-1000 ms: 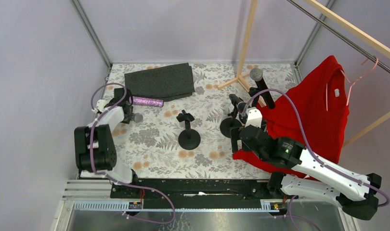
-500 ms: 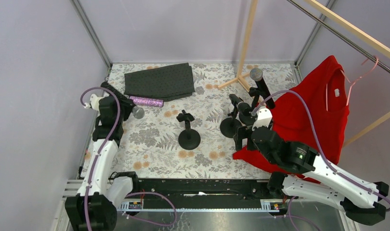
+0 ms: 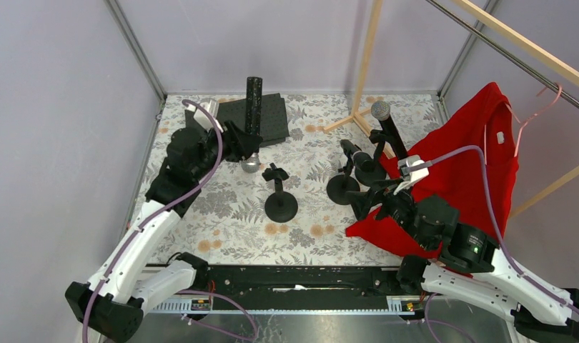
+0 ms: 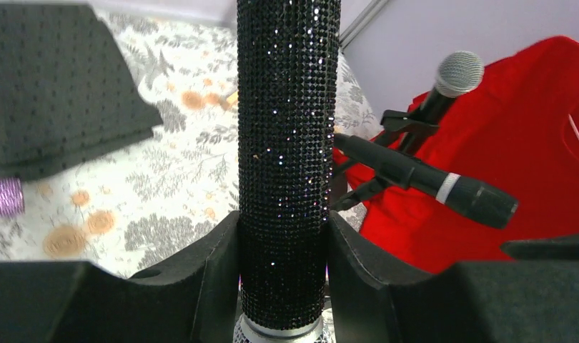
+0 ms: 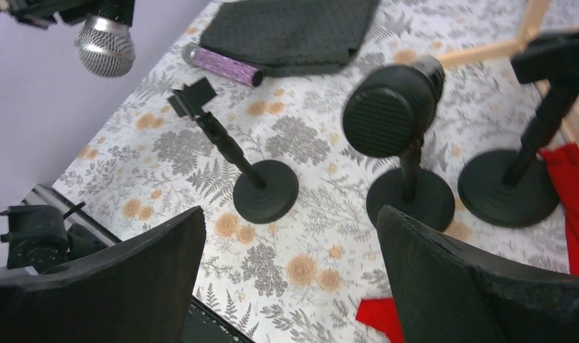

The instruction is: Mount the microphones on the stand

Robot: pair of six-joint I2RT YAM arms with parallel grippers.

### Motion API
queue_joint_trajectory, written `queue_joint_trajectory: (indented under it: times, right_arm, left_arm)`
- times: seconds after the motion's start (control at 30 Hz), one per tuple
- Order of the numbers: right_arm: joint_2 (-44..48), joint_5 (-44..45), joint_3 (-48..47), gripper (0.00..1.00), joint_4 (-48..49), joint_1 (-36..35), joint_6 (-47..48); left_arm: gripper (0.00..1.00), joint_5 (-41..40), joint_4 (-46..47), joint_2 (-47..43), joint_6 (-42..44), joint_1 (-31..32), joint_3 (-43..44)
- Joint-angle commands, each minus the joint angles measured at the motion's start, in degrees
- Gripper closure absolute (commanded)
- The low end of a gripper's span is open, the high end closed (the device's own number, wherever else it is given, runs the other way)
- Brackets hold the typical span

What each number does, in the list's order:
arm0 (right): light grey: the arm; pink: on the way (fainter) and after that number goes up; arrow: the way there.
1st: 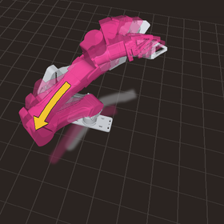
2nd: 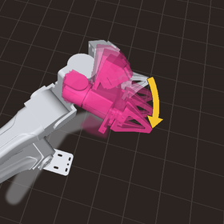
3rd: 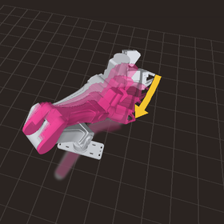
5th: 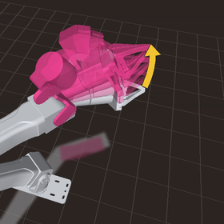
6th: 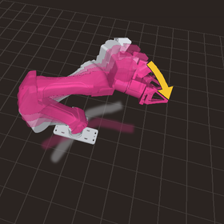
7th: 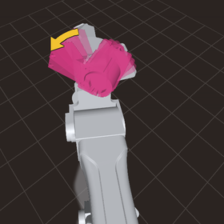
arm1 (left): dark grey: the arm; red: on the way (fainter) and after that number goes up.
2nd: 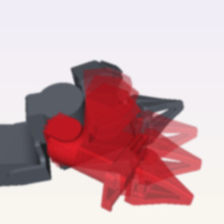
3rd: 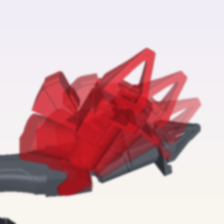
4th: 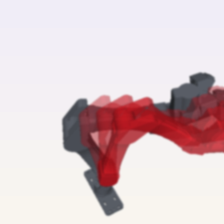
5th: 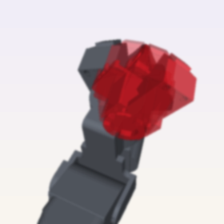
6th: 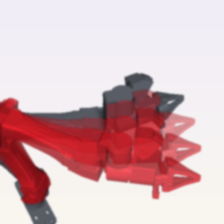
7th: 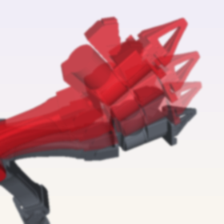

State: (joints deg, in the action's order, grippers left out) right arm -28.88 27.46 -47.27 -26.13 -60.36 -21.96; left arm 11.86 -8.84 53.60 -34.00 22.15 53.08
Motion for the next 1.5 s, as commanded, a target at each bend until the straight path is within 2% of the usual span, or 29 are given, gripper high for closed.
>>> queue_joint_trajectory:
  times: [0.0, 0.1, 0.27, 0.4, 0.47, 0.63, 0.87, 1.13, 1.47]
  right_arm:
    - [0.97, -5.86, 1.04, 0.05, 11.64, 0.09, 12.18]
    - [2.21, -13.67, 3.91, 0.06, 19.13, 0.07, 24.62]
    - [3.97, -29.82, 8.82, 0.04, 30.01, 0.08, 51.0]
    - [1.3, -35.98, 6.91, 0.03, 26.91, 0.06, 73.64]
    - [-1.22, -35.7, 3.72, 0.03, 22.77, 0.06, 80.92]
    - [-4.33, -36.92, -1.11, 0.03, 19.71, 0.07, 96.44]
    - [-9.69, -35.59, -8.59, 0.04, 16.47, 0.06, 105.74]
    - [-18.09, -31.72, -15.91, 0.05, 6.17, 0.09, 112.83]
    - [-23.84, -28.59, -18.18, 0.06, 5.46, 0.08, 116.67]
  left_arm:
    - [1.0, 1.03, -4.38, 1.08, 11.49, 1.38, 11.08]
    - [1.0, 2.72, -12.01, 3.58, 15.23, 1.96, 17.54]
    - [1.0, 8.24, -22.34, 10.05, 18.33, 5.15, 27.55]
    - [1.0, 9.11, -27.84, 12.71, 19.67, 9.66, 32.71]
    - [1.0, 9.23, -30.72, 14.29, 20.06, 12.13, 34.77]
    - [1.0, 7.39, -36.86, 17.67, 20.81, 19.9, 38.83]
    - [1.0, 6.2, -40.79, 20.18, 20.78, 25.38, 43.51]
    - [1.0, 7.65, -43.41, 21.66, 21.36, 27.8, 44.92]
    - [1.0, 8.33, -43.64, 21.54, 21.77, 29.75, 44.1]
